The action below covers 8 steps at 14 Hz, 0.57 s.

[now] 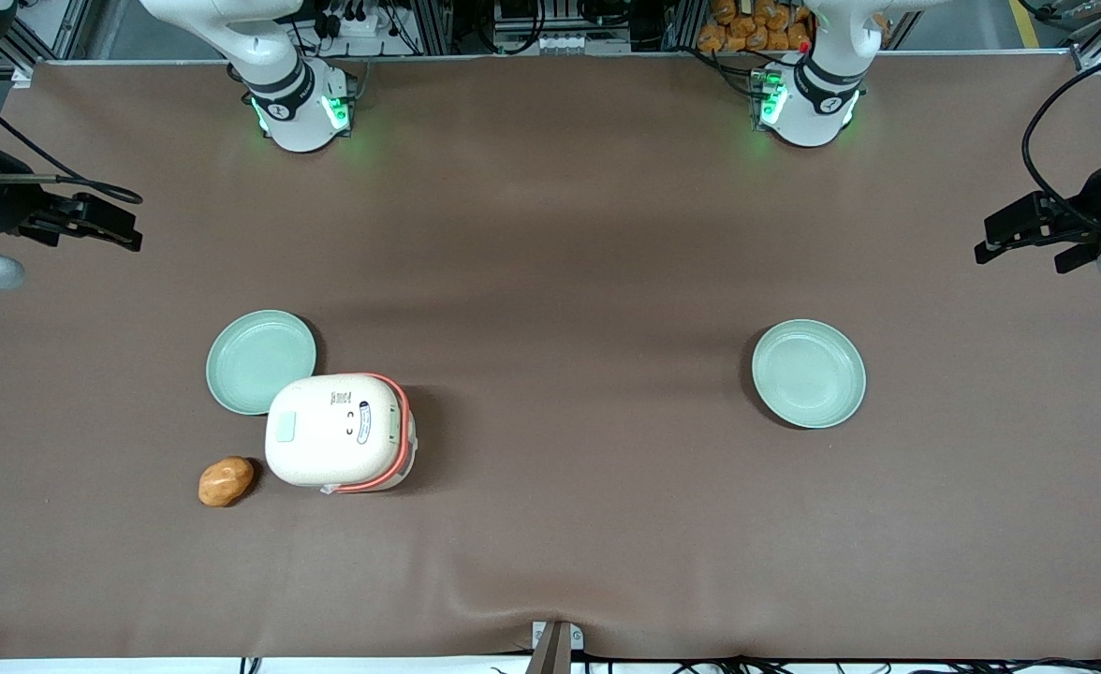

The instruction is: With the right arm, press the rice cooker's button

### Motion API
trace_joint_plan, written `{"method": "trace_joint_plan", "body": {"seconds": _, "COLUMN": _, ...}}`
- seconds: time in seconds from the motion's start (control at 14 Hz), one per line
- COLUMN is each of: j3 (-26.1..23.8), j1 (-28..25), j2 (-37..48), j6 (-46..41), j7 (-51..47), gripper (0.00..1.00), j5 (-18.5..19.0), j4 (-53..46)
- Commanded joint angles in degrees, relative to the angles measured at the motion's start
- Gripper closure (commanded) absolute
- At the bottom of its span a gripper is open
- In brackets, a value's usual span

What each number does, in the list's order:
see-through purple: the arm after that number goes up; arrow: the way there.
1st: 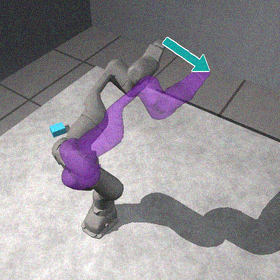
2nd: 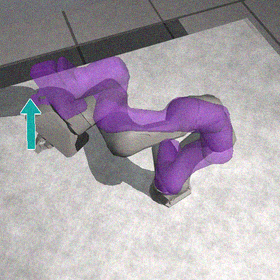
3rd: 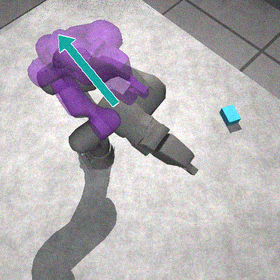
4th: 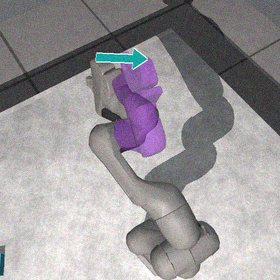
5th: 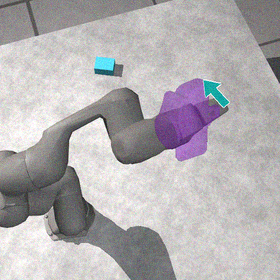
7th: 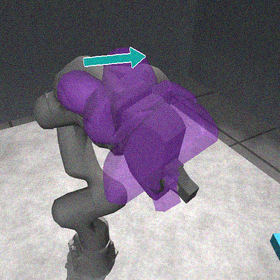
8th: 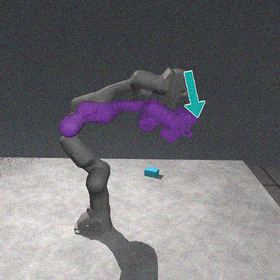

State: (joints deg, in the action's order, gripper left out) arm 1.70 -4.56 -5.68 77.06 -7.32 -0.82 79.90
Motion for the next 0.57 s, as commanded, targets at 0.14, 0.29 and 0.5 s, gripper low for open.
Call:
{"method": "trace_joint_plan", "body": {"seconds": 0.14, "j3": 0.1, "j1": -0.2, "j2": 0.9, "j6": 0.1, "j7": -0.3, "gripper": 0.0, "j5": 1.3, "j4": 0.2}}
{"method": "trace_joint_plan", "body": {"seconds": 0.29, "j3": 0.1, "j1": -0.2, "j2": 0.9, "j6": 0.1, "j7": -0.3, "gripper": 0.0, "j5": 1.2, "j4": 0.2}}
{"method": "trace_joint_plan", "body": {"seconds": 0.5, "j3": 0.1, "j1": -0.1, "j2": 0.2, "j6": 0.5, "j7": -0.3, "gripper": 0.0, "j5": 0.4, "j4": 0.2}}
